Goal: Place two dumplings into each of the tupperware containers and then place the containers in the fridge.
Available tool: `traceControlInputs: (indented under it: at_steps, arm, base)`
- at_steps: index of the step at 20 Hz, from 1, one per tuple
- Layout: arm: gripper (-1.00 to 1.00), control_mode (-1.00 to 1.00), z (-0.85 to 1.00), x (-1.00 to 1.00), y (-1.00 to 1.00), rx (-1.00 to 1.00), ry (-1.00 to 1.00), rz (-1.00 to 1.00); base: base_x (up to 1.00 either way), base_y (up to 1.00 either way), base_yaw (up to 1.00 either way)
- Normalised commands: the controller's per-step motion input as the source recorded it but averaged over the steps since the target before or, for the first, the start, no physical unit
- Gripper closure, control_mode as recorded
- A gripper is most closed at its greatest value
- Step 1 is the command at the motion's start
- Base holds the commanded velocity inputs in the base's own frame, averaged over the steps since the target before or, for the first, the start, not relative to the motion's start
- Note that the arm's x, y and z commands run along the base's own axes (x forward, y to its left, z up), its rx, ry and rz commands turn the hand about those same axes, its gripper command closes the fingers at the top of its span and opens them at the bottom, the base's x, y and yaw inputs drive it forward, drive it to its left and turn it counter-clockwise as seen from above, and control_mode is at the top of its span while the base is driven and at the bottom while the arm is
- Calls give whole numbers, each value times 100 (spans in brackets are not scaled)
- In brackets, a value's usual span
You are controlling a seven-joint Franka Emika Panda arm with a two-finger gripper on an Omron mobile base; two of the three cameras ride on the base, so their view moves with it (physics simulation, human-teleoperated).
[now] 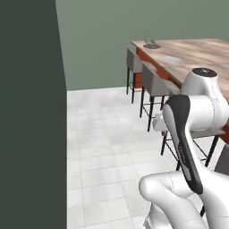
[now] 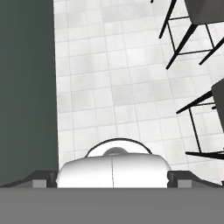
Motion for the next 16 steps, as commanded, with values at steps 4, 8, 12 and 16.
traceControlInputs:
  at_steps: [4,8,12,16]
  arm:
    - [-100,100,0,0,0,0,0,0]
    - [-100,100,0,0,0,0,0,0]
    - [-100,100,0,0,0,0,0,0]
    - [-100,100,0,0,0,0,0,0]
  base:
    - [91,21,-10]
    - [99,29,-8]
    - [100,28,-8]
    - [100,32,-9]
